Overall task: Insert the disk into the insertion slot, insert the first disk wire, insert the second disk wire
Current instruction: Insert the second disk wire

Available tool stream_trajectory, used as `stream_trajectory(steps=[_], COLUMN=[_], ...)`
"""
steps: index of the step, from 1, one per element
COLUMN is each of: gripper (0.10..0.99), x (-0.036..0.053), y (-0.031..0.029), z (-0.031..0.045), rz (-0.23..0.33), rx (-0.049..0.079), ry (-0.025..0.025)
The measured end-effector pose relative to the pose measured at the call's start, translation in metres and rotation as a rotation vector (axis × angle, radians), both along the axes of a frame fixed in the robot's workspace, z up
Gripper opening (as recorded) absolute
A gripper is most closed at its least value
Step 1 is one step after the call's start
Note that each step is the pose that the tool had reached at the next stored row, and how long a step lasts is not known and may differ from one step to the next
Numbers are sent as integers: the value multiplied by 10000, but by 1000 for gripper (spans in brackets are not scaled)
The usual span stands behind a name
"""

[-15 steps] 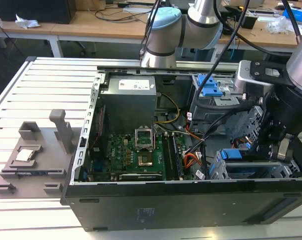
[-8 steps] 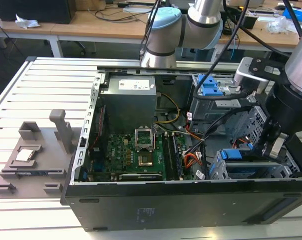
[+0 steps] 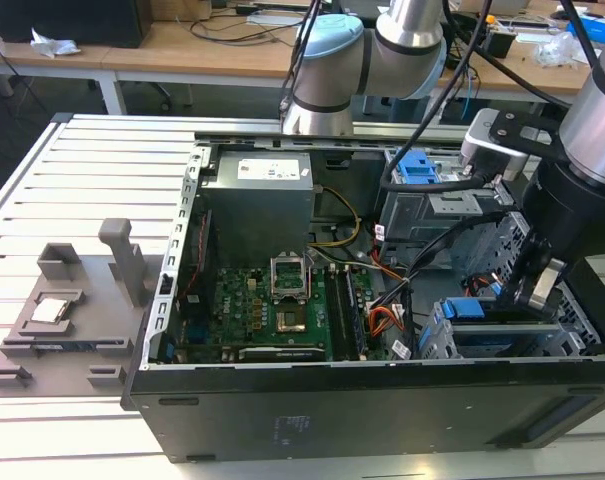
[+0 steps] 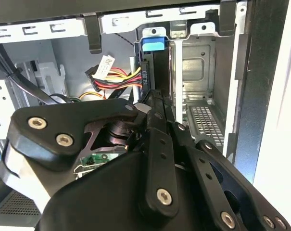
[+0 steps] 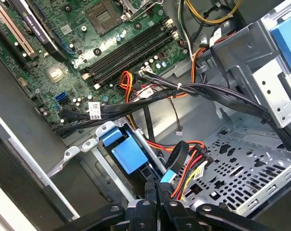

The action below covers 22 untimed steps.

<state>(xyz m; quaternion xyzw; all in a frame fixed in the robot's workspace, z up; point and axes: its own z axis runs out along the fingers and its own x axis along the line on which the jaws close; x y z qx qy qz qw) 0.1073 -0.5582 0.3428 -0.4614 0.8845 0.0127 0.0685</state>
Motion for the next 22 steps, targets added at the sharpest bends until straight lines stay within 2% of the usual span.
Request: stream_trajectory(steps=[4, 7, 10, 15, 22], gripper=[133, 133, 133, 133, 133], x=[1, 2, 23, 26, 25], y=[-21, -68, -67, -1, 44], z=[2, 5, -3, -41, -44], rz=[-56, -141, -181, -307, -326], rx=[5, 3, -1, 7, 1], ry=[0, 0, 6, 15, 17])
